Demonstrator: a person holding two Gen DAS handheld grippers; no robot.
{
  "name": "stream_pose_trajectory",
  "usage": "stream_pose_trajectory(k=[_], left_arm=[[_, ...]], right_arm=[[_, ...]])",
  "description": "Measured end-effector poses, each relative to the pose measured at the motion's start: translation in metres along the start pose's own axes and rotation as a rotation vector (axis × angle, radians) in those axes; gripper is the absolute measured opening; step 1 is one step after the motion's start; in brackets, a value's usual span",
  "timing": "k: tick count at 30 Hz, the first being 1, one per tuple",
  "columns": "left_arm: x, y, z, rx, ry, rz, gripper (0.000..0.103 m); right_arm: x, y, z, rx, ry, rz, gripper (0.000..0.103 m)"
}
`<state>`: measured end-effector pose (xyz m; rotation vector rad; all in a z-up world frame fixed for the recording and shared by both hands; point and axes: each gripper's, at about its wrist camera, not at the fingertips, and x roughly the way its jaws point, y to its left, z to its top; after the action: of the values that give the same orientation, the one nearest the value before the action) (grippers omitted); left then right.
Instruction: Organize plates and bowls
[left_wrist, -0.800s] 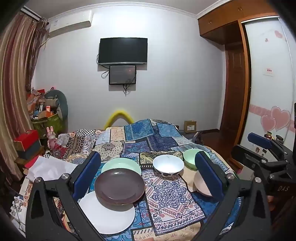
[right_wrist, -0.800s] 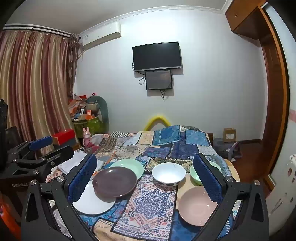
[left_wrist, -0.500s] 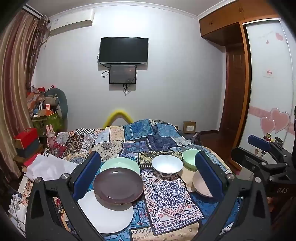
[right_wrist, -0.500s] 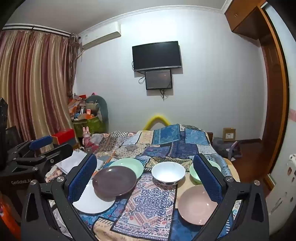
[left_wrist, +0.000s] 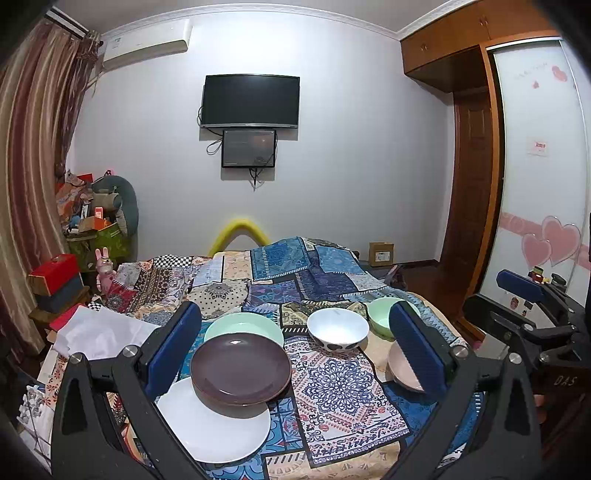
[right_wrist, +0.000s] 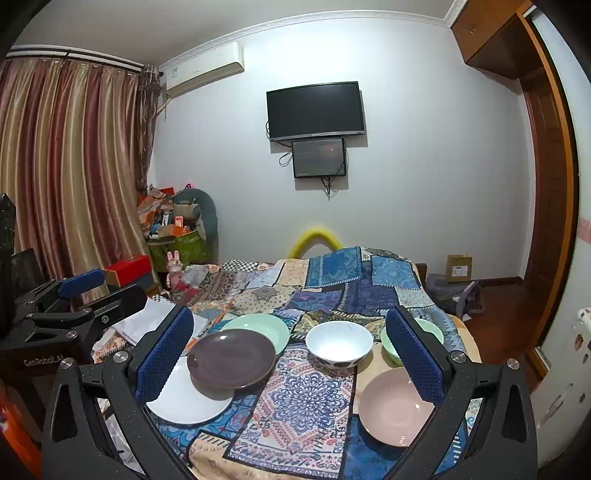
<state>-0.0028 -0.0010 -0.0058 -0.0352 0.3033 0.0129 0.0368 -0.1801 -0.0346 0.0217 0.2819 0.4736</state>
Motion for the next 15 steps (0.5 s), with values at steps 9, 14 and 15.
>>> stream_pose_trajectory(k=[9, 14, 15], left_arm=[[0.0026, 0.0040, -0.0026, -0.020, 0.009, 0.001, 0.103], [0.0031, 0.0056, -0.0032, -0.025, 0.011, 0.000, 0.103], [0.0032, 0.0054, -0.0035, -0.025, 0.013, 0.000, 0.103]], right_arm=[[-0.0009, 0.0011, -0.0009, -0.002, 0.002, 0.006, 0.103], [-0.0001, 0.0002, -0.0021, -0.003, 0.006, 0.006, 0.103], [0.0005, -0.0006, -0.0020, -0.003, 0.008, 0.007, 0.103]])
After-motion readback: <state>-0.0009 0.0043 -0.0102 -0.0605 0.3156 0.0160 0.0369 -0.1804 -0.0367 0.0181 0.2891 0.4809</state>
